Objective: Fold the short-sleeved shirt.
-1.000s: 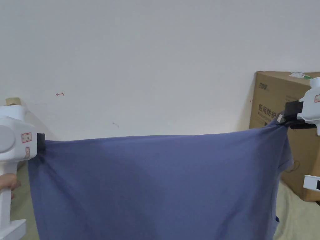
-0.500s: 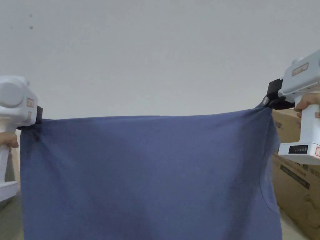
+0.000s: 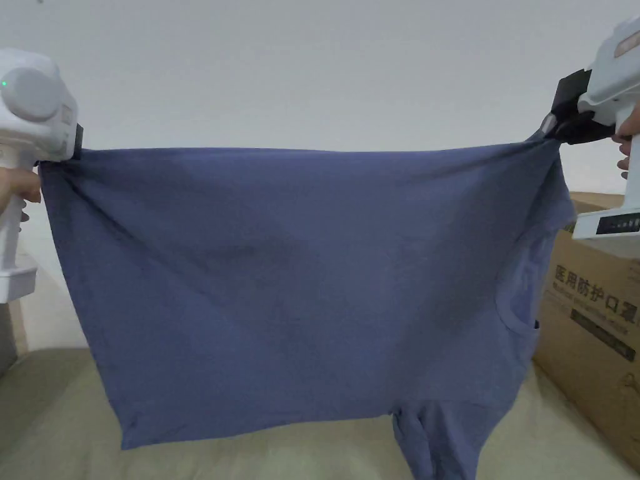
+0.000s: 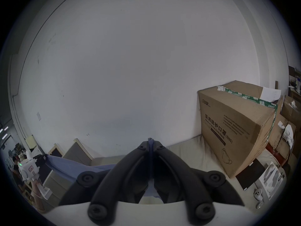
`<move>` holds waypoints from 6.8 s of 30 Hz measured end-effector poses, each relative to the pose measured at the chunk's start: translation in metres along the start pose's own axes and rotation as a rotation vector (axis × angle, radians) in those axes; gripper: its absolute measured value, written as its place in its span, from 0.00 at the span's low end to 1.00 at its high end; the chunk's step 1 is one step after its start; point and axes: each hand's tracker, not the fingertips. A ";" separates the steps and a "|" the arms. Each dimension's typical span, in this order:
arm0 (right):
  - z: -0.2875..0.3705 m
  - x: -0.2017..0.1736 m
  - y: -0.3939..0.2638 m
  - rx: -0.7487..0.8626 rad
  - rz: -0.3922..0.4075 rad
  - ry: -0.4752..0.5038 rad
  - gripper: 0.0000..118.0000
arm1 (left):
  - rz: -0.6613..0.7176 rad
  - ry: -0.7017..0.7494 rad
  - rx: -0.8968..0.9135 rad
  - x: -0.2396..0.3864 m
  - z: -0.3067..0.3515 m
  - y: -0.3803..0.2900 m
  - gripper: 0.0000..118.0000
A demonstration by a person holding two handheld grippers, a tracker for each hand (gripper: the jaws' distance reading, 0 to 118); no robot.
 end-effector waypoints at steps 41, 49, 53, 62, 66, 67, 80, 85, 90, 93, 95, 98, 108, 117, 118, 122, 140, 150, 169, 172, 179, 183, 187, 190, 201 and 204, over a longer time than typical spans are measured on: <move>0.112 0.129 -0.463 -0.621 -0.010 -0.130 0.03 | -0.198 -0.180 -0.613 -0.031 0.166 -0.457 0.03; 0.239 0.159 -0.527 -0.671 -0.078 -0.125 0.03 | -0.146 -0.156 -0.630 -0.079 0.279 -0.498 0.03; 0.267 0.161 -0.541 -0.656 -0.126 -0.145 0.03 | -0.099 -0.156 -0.650 -0.091 0.292 -0.508 0.03; 0.266 0.143 -0.548 -0.635 -0.028 -0.145 0.49 | -0.017 -0.125 -0.664 -0.096 0.309 -0.515 0.83; 0.286 0.132 -0.540 -0.586 0.032 -0.156 0.71 | 0.145 -0.176 -0.630 -0.113 0.334 -0.499 0.83; 0.293 0.132 -0.539 -0.565 0.025 -0.136 0.71 | 0.168 -0.194 -0.617 -0.116 0.340 -0.496 0.81; 0.308 0.119 -0.585 -0.619 -0.034 -0.128 0.00 | 0.127 -0.183 -0.682 -0.111 0.350 -0.540 0.12; 0.300 0.124 -0.584 -0.633 -0.048 -0.141 0.00 | 0.113 -0.150 -0.725 -0.107 0.307 -0.543 0.68; 0.294 0.132 -0.591 -0.669 -0.065 -0.163 0.00 | 0.143 -0.238 -0.816 -0.097 0.278 -0.565 0.69; 0.295 0.136 -0.595 -0.683 -0.081 -0.174 0.00 | 0.060 -0.221 -0.808 -0.085 0.280 -0.572 0.04; 0.298 0.135 -0.595 -0.687 -0.075 -0.176 0.00 | 0.048 -0.220 -0.789 -0.084 0.287 -0.566 0.04; 0.298 0.134 -0.592 -0.668 -0.028 -0.159 0.02 | 0.093 -0.224 -0.765 -0.093 0.290 -0.560 0.04; 0.263 0.152 -0.608 -0.812 0.042 -0.152 0.47 | 0.094 -0.228 -0.784 -0.094 0.292 -0.562 0.04; 0.267 0.146 -0.587 -0.766 0.050 -0.177 0.01 | 0.090 -0.234 -0.788 -0.095 0.294 -0.557 0.04; 0.265 0.147 -0.585 -0.767 0.039 -0.178 0.01 | 0.093 -0.231 -0.789 -0.094 0.295 -0.554 0.04; 0.263 0.148 -0.565 -0.726 -0.032 -0.148 0.01 | 0.079 -0.239 -0.771 -0.094 0.291 -0.533 0.04; 0.113 0.162 -0.523 -0.744 -0.066 -0.261 0.61 | 0.016 -0.202 -0.794 -0.060 0.156 -0.501 0.83; 0.206 0.130 -0.533 -0.657 0.012 -0.150 0.00 | 0.136 -0.252 -0.701 -0.098 0.267 -0.510 0.02; 0.218 0.122 -0.575 -0.756 -0.006 -0.154 0.00 | 0.084 -0.195 -0.808 -0.078 0.204 -0.560 0.31; 0.215 0.131 -0.579 -0.768 -0.021 -0.161 0.00 | 0.015 -0.149 -0.793 -0.077 0.198 -0.563 0.01; 0.217 0.141 -0.557 -0.707 0.007 -0.155 0.00 | 0.082 -0.221 -0.804 -0.090 0.206 -0.539 0.01; 0.196 0.157 -0.544 -0.669 0.021 -0.172 0.70 | 0.103 -0.244 -0.779 -0.093 0.217 -0.527 0.01; 0.152 0.184 -0.565 -0.765 -0.002 -0.224 0.96 | 0.071 -0.245 -0.782 -0.087 0.219 -0.524 0.01; 0.133 0.196 -0.592 -0.884 0.014 -0.272 0.73 | 0.061 -0.242 -0.794 -0.084 0.217 -0.526 0.01; 0.169 0.160 -0.559 -0.792 0.129 -0.205 0.08 | 0.013 -0.274 -0.797 -0.089 0.226 -0.513 0.01; 0.197 0.152 -0.543 -0.764 0.117 -0.183 0.08 | -0.005 -0.284 -0.792 -0.097 0.236 -0.506 0.01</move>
